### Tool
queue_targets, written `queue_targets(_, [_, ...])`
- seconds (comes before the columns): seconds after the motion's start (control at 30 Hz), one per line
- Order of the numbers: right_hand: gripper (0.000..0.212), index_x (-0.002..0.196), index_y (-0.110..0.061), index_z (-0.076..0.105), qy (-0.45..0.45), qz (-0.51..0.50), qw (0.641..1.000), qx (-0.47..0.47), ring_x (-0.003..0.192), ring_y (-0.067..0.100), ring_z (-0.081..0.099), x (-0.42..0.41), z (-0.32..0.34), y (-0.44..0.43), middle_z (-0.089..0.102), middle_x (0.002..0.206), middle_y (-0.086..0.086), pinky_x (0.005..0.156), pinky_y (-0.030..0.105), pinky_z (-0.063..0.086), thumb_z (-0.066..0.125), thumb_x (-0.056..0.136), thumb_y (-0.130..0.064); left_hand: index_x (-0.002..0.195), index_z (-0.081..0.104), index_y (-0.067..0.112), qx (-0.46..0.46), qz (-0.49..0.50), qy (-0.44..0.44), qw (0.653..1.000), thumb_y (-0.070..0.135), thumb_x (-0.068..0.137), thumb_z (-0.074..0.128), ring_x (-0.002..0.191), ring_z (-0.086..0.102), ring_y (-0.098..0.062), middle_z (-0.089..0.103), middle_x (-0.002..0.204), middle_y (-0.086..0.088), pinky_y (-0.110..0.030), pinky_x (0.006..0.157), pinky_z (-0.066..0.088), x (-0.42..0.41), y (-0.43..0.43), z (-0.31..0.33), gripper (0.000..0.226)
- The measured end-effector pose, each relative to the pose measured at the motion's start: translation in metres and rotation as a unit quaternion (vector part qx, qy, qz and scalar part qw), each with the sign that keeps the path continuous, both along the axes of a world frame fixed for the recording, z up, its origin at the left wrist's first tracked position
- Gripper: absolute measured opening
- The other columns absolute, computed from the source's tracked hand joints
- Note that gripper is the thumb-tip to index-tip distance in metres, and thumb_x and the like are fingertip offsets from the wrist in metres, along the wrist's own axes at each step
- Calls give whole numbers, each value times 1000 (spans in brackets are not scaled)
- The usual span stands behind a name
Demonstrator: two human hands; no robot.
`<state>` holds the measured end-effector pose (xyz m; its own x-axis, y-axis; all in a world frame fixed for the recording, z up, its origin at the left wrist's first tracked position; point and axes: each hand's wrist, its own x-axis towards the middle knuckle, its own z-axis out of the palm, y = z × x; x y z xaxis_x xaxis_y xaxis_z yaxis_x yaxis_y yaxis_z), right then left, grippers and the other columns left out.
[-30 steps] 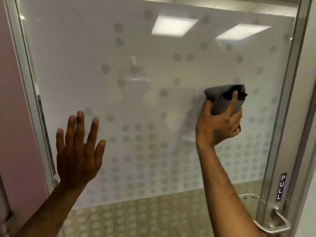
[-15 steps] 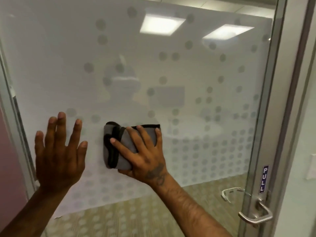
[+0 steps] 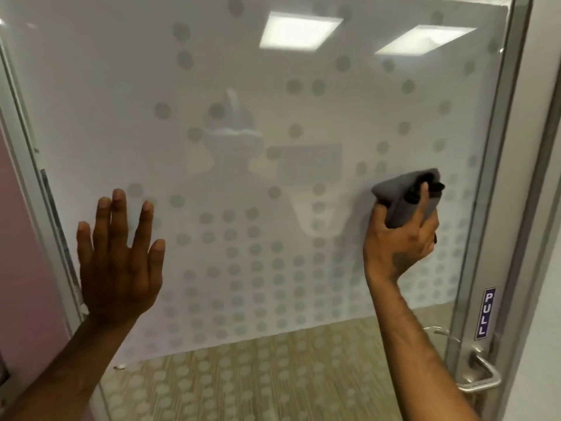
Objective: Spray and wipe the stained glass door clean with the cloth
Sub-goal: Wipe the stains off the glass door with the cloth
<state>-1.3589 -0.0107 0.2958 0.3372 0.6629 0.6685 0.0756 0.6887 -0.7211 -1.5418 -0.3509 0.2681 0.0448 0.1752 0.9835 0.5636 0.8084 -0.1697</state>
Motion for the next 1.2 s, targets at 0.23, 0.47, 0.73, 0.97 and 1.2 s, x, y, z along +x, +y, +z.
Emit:
queue_targets(0.23, [71, 144, -20, 52, -31, 34, 998, 42, 126, 42, 53, -29, -28, -82, 54, 138, 24, 103, 61, 39, 66, 79, -46, 160, 26, 13, 1, -8, -25, 1000, 34, 107, 35, 156, 17, -35, 19, 168, -18, -60, 123, 21, -3, 0, 0, 58])
queue_targets(0.47, [62, 141, -38, 52, -242, 102, 911, 318, 135, 36, 50, -73, -78, -200, 58, 141, 15, 107, 71, 29, 56, 86, -65, 160, 26, 10, -11, -10, -11, 1000, 31, 107, 39, 156, 18, -38, 19, 167, -22, -62, 122, 21, -2, -2, 0, 59])
queue_targets(0.73, [58, 139, -37, 57, -306, 48, 822, 477, 136, 35, 51, -41, -97, -126, 58, 142, 12, 104, 69, 35, 36, 94, -66, 161, 25, 12, -7, -20, -23, 999, 32, 107, 39, 157, 16, -36, 20, 167, -21, -60, 123, 18, 0, -1, 1, 59])
queue_targets(0.97, [78, 145, -21, 49, -210, 62, 965, 145, 123, 48, 53, 27, -69, -19, 51, 138, 29, 99, 60, 46, 66, 74, -48, 161, 22, 14, -8, -9, -30, 999, 34, 108, 36, 157, 14, -36, 14, 169, -19, -60, 124, 17, -2, -1, -1, 58])
queue_targets(1.2, [71, 153, -31, 35, -1, 82, 989, -123, 126, 43, 48, 5, -39, -47, 43, 145, 20, 104, 59, 41, 57, 87, -47, 162, 20, 13, -21, 3, -44, 999, 35, 108, 35, 157, 10, -38, 9, 170, -19, -60, 125, 14, -3, -2, 0, 60])
